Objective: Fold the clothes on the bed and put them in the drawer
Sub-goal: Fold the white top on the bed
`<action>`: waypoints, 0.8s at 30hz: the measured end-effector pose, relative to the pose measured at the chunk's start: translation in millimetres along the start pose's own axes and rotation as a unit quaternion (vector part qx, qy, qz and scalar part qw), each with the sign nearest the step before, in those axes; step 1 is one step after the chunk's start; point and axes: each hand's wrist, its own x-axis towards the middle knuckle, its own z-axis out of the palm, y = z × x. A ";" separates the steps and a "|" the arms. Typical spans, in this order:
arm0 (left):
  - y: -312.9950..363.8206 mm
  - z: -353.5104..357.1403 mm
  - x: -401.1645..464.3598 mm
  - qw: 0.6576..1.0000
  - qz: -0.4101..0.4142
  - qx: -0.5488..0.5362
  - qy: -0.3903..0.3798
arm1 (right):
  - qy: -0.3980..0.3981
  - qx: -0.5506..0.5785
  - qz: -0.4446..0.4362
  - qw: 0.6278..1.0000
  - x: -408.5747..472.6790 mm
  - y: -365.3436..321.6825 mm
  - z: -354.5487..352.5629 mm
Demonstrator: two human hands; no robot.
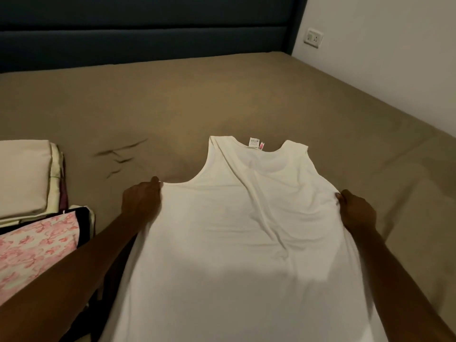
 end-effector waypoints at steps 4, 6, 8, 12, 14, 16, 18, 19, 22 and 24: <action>-19.1 15.9 14.5 0.991 -0.117 -0.058 -0.013 | 0.066 0.088 0.056 0.992 11.1 17.1 7.9; -19.2 22.5 18.3 0.990 -0.126 -0.061 -0.022 | 0.079 0.077 0.068 0.992 17.7 21.2 12.1; -18.8 24.8 17.7 0.990 -0.124 -0.057 -0.026 | 0.082 0.037 0.064 0.994 19.4 17.2 12.7; -17.9 27.3 17.3 0.996 -0.081 -0.026 -0.011 | 0.080 -0.012 0.023 0.996 21.8 16.0 12.9; -19.2 29.0 17.1 0.998 -0.061 -0.020 0.001 | 0.055 0.014 -0.008 0.998 27.0 24.8 9.8; -20.3 28.8 16.9 0.998 -0.052 -0.028 0.004 | 0.025 0.036 -0.002 0.999 36.7 30.8 5.9; -20.4 29.6 18.2 0.997 -0.059 -0.040 -0.019 | -0.005 0.030 0.017 0.999 45.2 30.9 4.1; -19.9 27.3 19.7 0.996 -0.069 -0.047 -0.034 | -0.022 0.016 0.035 0.999 46.9 26.7 2.3; -11.2 8.6 29.4 0.992 -0.105 -0.054 -0.037 | -0.025 -0.059 0.093 0.994 44.9 -5.1 -16.7; 8.1 -6.3 34.2 0.998 -0.058 -0.006 0.004 | 0.047 -0.100 0.048 0.993 49.9 -40.0 -20.6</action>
